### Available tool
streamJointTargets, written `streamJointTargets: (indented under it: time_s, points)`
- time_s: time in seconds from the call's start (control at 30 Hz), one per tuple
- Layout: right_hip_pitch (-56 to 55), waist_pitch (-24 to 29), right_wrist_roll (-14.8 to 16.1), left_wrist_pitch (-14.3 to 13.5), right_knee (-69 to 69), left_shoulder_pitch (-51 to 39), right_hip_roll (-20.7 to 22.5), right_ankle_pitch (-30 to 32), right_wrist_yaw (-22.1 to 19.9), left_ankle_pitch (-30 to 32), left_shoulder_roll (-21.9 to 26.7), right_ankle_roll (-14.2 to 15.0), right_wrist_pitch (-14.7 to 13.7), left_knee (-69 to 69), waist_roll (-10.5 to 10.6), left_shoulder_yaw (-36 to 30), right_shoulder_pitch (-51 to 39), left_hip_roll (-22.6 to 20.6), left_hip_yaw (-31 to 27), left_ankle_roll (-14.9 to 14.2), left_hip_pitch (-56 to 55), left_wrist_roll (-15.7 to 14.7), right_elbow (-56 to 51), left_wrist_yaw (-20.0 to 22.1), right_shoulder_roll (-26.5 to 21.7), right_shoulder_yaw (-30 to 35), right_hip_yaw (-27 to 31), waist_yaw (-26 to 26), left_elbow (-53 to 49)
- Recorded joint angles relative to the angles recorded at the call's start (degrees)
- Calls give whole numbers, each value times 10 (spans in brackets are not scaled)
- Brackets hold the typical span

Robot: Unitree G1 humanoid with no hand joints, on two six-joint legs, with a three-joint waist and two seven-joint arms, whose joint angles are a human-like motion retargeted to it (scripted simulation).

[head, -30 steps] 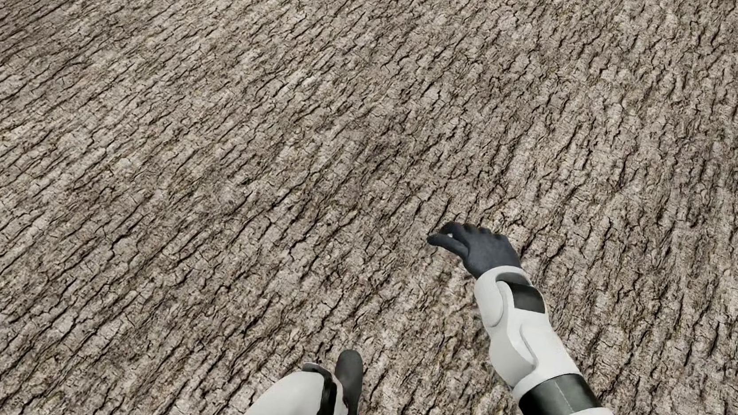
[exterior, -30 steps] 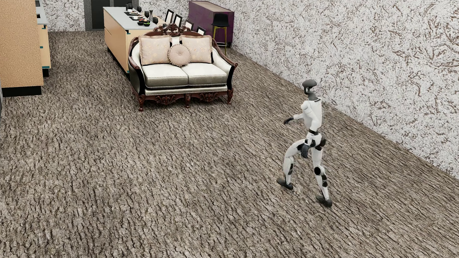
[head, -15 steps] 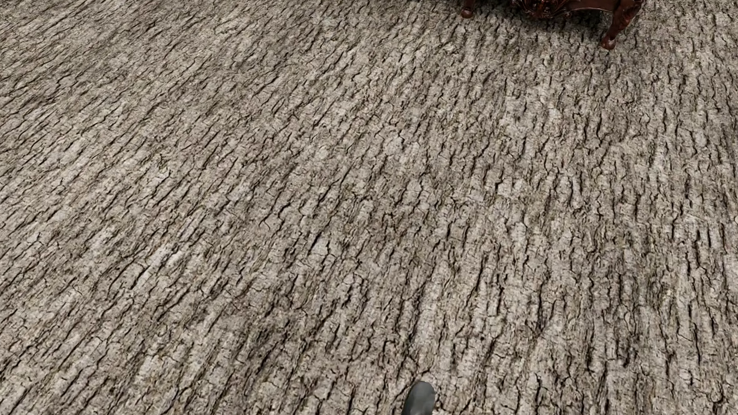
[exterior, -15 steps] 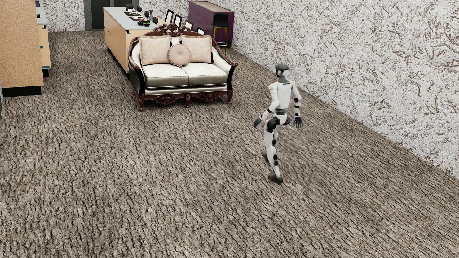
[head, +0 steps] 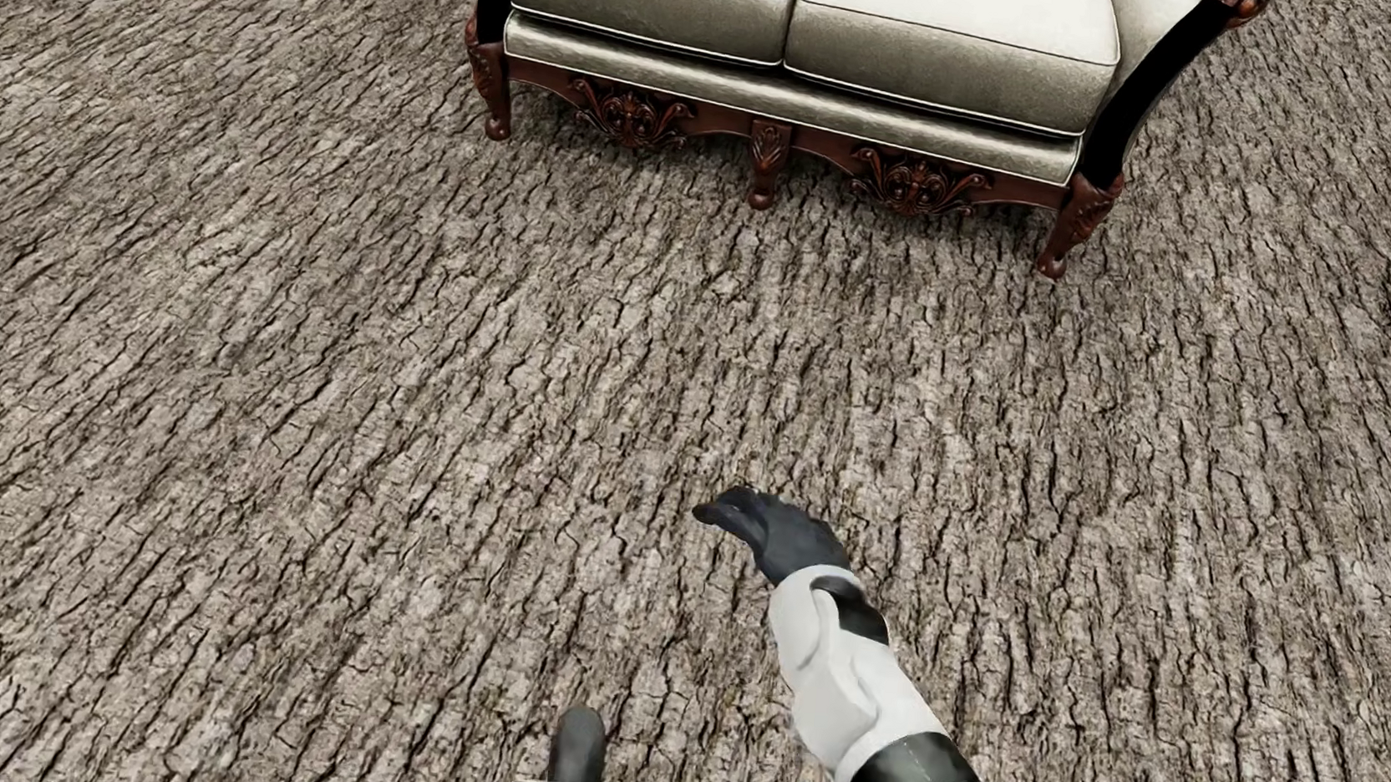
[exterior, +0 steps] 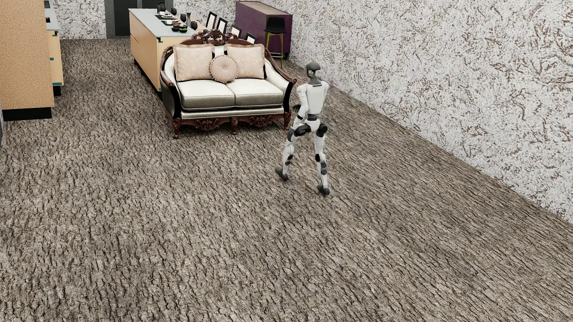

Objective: Approach the sofa

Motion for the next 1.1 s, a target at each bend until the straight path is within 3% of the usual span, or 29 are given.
streamJointTargets:
  time_s: [0.07, 0.1, 0.13, 0.17, 0.2, 0.23, 0.27, 0.3, 0.37, 0.43, 0.47, 0.5, 0.53, 0.57, 0.6, 0.63, 0.67, 0.7, 0.73, 0.77, 0.83, 0.87, 0.9, 0.93, 1.03, 1.1]
  points:
    - [72, -1, 27, 8, 8, 22, -11, -13, -45, -3, -8, 17, -25, -80, 0, 10, -19, 17, 62, 18, 4, 4, -75, -16, -11, 4, 22, 12, 9]
    - [91, 0, 34, 15, 49, 27, -24, 24, -58, 20, -8, 24, -27, -8, 0, 5, -5, 24, 101, 63, 0, 17, -107, -27, -24, 2, 23, 14, 20]
    - [89, 4, 34, 21, 124, 28, -45, 101, -63, 33, -9, 27, -21, 82, -3, -6, 24, 18, 101, 105, -9, 32, -134, -37, -42, -3, 23, 17, 35]
    - [57, 9, 37, 24, 237, 24, -67, 216, -65, 2, -6, 44, -8, 158, -7, -20, 66, 8, 101, 123, -4, 50, -152, -47, -56, -15, 24, 18, 50]
    - [0, 14, 49, 21, 370, 15, -95, 313, -66, -52, -1, 65, 12, 200, -12, -35, 113, -6, 103, 121, 17, 67, -153, -58, -63, -32, 18, 14, 60]
    - [-72, 19, 64, 12, 480, 4, -123, 332, -62, -93, 5, 51, 37, 210, -19, -49, 154, -24, 105, 115, 51, 79, -132, -67, -63, -46, 13, 6, 62]
    - [-150, 21, 75, -2, 547, -9, -134, 286, -49, -123, 12, 7, 67, 199, -26, -58, 185, -44, 103, 110, 93, 84, -88, -66, -60, -53, 13, -6, 55]
    - [-222, 21, 76, -16, 562, -24, -141, 248, -29, -146, 19, -19, 99, 178, -30, -63, 211, -61, 93, 103, 138, 84, -30, -57, -58, -49, 0, -19, 45]
    - [-330, 16, 47, -44, 460, -56, -135, 200, 45, -191, 31, -33, 136, 155, -31, -85, 274, -84, 67, 95, 220, 87, 81, -42, -71, -11, -38, -45, 23]
    - [-386, 9, 26, -92, 232, -83, -126, 200, 142, -253, 51, -17, 120, 177, -28, -130, 367, -95, 60, 99, 287, 88, 115, -47, -99, 1, -69, -63, -12]
    - [-391, 5, 38, -124, 88, -90, -120, 219, 162, -286, 63, 12, 107, 193, -28, -156, 426, -99, 55, 101, 322, 80, 102, -47, -106, -35, -72, -69, -39]
    - [-386, 0, 59, -151, -27, -91, -119, 241, 155, -310, 76, 51, 99, 219, -29, -180, 489, -98, 51, 99, 354, 66, 82, -43, -101, -92, -75, -73, -70]
    - [-387, -2, 78, -170, -51, -89, -127, 295, 128, -304, 91, 29, 95, 280, -32, -194, 544, -86, 48, 90, 372, 46, 62, -41, -83, -149, -94, -76, -101]
    - [-405, 1, 87, -174, 22, -84, -135, 378, 90, -245, 101, -27, 96, 381, -31, -191, 577, -66, 37, 64, 362, 21, 54, -35, -57, -189, -102, -80, -128]
    - [-424, 7, 85, -161, 123, -79, -136, 355, 57, -138, 95, -68, 106, 497, -25, -167, 576, -49, 18, -4, 328, -3, 64, -14, -37, -208, -98, -83, -146]
    - [-433, 15, 70, -135, 199, -74, -140, 307, 43, -49, 69, -66, 124, 596, -19, -128, 545, -38, 4, -74, 285, -22, 86, 35, -30, -212, -94, -87, -145]
    - [-426, 21, 45, -105, 228, -75, -137, 273, 50, -32, 39, -58, 140, 660, -13, -95, 495, -13, 14, -87, 243, -30, 104, 98, -30, -206, -88, -90, -126]
    - [-407, 25, 13, -79, 217, -83, -125, 258, 58, -63, 24, -48, 142, 687, -8, -83, 438, 18, 33, -72, 203, -27, 104, 138, -31, -195, -79, -89, -94]
    - [-382, 26, -10, -68, 187, -91, -108, 256, 46, -90, 27, -39, 131, 678, -4, -90, 384, 51, 59, -47, 168, -14, 77, 134, -28, -185, -66, -85, -57]
    - [-356, 26, -15, -71, 150, -95, -90, 257, 13, -118, 41, -29, 98, 641, 0, -105, 343, 77, 81, -17, 138, 7, 34, 102, -19, -182, -52, -80, -26]
    - [-313, 23, 22, -79, 88, -87, -65, 257, -41, -146, 70, -11, 5, 477, 4, -119, 282, 96, 99, -24, 107, 36, -50, 44, -4, -173, -24, -70, 1]
    - [-299, 20, 38, -74, 67, -85, -57, 257, -43, -134, 77, -3, -29, 358, 6, -115, 257, 97, 102, -38, 113, 38, -97, 27, -3, -157, -7, -65, 5]
    - [-290, 17, 44, -65, 49, -83, -50, 257, -37, -112, 78, 5, -51, 259, 8, -106, 232, 95, 112, -33, 131, 35, -145, 13, -5, -141, 13, -59, 4]
    - [-288, 15, 44, -51, 44, -82, -42, 255, -32, -121, 75, 12, -67, 223, 10, -93, 211, 95, 132, -8, 153, 29, -189, 6, -6, -128, 31, -55, 5]
    - [-287, 13, 61, 2, 47, -104, -42, 253, -49, -135, 55, 32, -80, 152, 12, -76, 195, 79, 192, 31, 207, 31, -261, 12, 3, -137, 64, -48, 42]
    - [-276, 12, 58, 7, 29, -121, -51, 253, -54, -122, 58, 62, -55, 101, 5, -115, 205, 61, 212, 34, 236, 64, -240, -16, 7, -145, 72, -50, 71]
